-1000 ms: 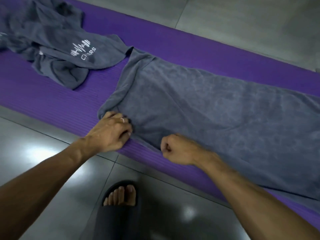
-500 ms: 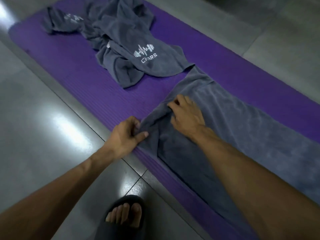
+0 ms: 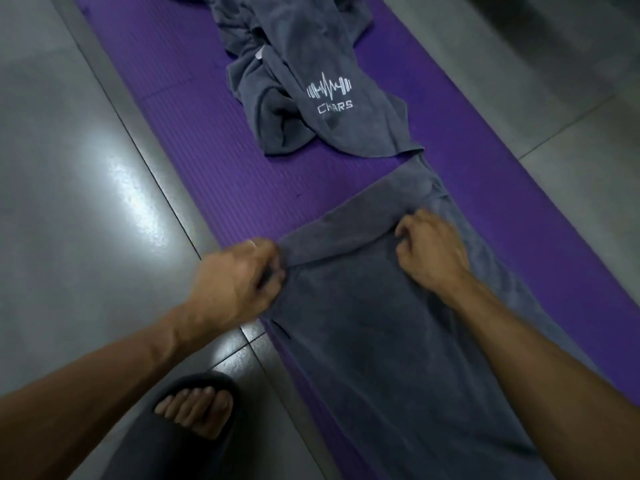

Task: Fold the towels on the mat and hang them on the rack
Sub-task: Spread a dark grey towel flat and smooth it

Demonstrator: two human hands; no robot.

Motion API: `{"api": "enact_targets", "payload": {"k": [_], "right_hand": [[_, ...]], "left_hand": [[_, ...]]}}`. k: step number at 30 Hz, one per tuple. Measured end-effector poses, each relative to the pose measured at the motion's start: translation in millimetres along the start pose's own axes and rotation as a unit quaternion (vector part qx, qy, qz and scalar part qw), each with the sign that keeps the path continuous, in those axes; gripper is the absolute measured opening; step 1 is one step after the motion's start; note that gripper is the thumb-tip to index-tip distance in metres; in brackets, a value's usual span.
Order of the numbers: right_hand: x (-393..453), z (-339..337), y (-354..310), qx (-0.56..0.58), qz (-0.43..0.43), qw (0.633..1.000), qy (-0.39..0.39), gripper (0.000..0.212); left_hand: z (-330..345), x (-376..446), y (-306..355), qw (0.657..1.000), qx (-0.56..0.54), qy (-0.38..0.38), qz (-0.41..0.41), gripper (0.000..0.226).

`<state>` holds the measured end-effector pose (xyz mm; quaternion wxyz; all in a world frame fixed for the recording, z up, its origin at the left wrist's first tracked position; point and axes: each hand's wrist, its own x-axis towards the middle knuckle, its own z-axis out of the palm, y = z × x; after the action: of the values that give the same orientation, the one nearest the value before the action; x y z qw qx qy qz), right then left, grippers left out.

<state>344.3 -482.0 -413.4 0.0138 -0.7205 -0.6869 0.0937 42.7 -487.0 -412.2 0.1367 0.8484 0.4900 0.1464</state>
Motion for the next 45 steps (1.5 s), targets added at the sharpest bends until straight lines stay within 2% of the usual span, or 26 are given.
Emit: {"api": "enact_targets", "payload": {"k": [1, 2, 4, 7, 11, 13, 15, 17, 18, 20, 22, 24, 26, 28, 29, 30, 32, 36, 39, 42, 43, 45], "right_hand": [[3.0, 4.3, 4.6, -0.011, 0.007, 1.000, -0.021, 0.024], [5.4, 8.5, 7.5, -0.012, 0.003, 1.000, -0.028, 0.030], [14.0, 13.6, 8.3, -0.003, -0.012, 1.000, -0.019, 0.042], [35.1, 14.7, 4.8, -0.010, -0.016, 1.000, -0.013, 0.052], [58.2, 13.4, 2.3, -0.033, -0.033, 0.999, 0.010, 0.039], [63.5, 13.4, 2.7, -0.060, -0.066, 0.996, 0.016, 0.028], [62.6, 12.3, 7.9, -0.075, -0.079, 0.994, 0.032, 0.018], [55.6, 8.5, 15.3, -0.075, -0.072, 0.994, 0.025, 0.013], [50.3, 6.0, 20.0, -0.066, -0.052, 0.996, 0.013, 0.012], [43.0, -1.5, 28.8, -0.029, 0.013, 0.999, 0.010, 0.012], [49.3, -10.2, 31.9, 0.020, 0.076, 0.995, 0.059, 0.017], [71.5, -16.4, 31.2, 0.046, 0.135, 0.986, 0.081, 0.030], [97.4, -16.5, 32.8, 0.097, 0.220, 0.970, 0.030, 0.033], [116.4, -10.7, 37.9, 0.165, 0.277, 0.946, -0.020, 0.010], [122.3, -10.0, 41.8, 0.193, 0.295, 0.936, -0.015, 0.007], [127.1, -12.1, 46.9, 0.222, 0.315, 0.923, -0.001, 0.005], [137.7, -21.9, 55.0, 0.265, 0.345, 0.899, 0.054, 0.015], [173.5, -32.7, 65.1, 0.250, 0.326, 0.908, 0.081, 0.022], [179.4, -27.6, 65.6, 0.210, 0.330, 0.919, 0.050, 0.037], [147.9, -24.5, 55.3, 0.102, 0.276, 0.949, 0.113, 0.028], [133.4, -23.2, 51.6, 0.067, 0.237, 0.960, 0.132, 0.025], [105.2, -17.8, 49.3, -0.020, 0.130, 0.985, 0.114, 0.024]], "left_hand": [[7.3, 0.1, 11.4, 0.999, 0.031, -0.025, 0.036, 0.023], [13.6, 2.1, 18.6, 0.995, 0.062, -0.076, 0.032, 0.028], [17.1, 10.3, 22.8, 0.982, 0.117, -0.139, -0.046, 0.035], [17.2, 20.3, 19.3, 0.978, 0.119, -0.151, -0.079, 0.039], [15.1, 26.8, 17.4, 0.980, 0.082, -0.164, -0.077, 0.033], [14.0, 22.8, 13.0, 0.985, 0.002, -0.161, -0.061, 0.035], [16.0, 16.8, 7.3, 0.979, -0.057, -0.193, -0.027, 0.036], [16.4, 10.1, 3.8, 0.970, -0.054, -0.235, 0.006, 0.029], [16.8, 7.1, 3.1, 0.971, -0.046, -0.234, 0.018, 0.026], [19.4, 5.2, 4.6, 0.986, -0.040, -0.159, 0.012, 0.030], [19.6, 14.5, 7.2, 0.996, 0.000, -0.070, -0.058, 0.028], [22.0, 29.5, 4.2, 0.986, 0.081, -0.081, -0.123, 0.032], [23.4, 40.0, 3.2, 0.973, 0.125, -0.133, -0.141, 0.035], [24.7, 42.9, 6.0, 0.974, 0.102, -0.148, -0.138, 0.030], [24.9, 42.0, 7.5, 0.979, 0.067, -0.131, -0.139, 0.026], [22.6, 40.9, 9.7, 0.982, 0.022, -0.114, -0.146, 0.021], [17.1, 42.4, 10.0, 0.982, -0.034, -0.102, -0.158, 0.020], [13.8, 65.9, 6.6, 0.977, -0.033, -0.136, -0.159, 0.027], [18.9, 81.8, -3.7, 0.978, 0.044, -0.133, -0.153, 0.043], [28.1, 79.2, -6.0, 0.993, 0.079, -0.072, -0.044, 0.048], [32.4, 77.0, -1.0, 0.996, 0.064, -0.057, -0.001, 0.043], [41.7, 74.2, 14.5, 0.995, 0.047, -0.067, 0.061, 0.036]]}}
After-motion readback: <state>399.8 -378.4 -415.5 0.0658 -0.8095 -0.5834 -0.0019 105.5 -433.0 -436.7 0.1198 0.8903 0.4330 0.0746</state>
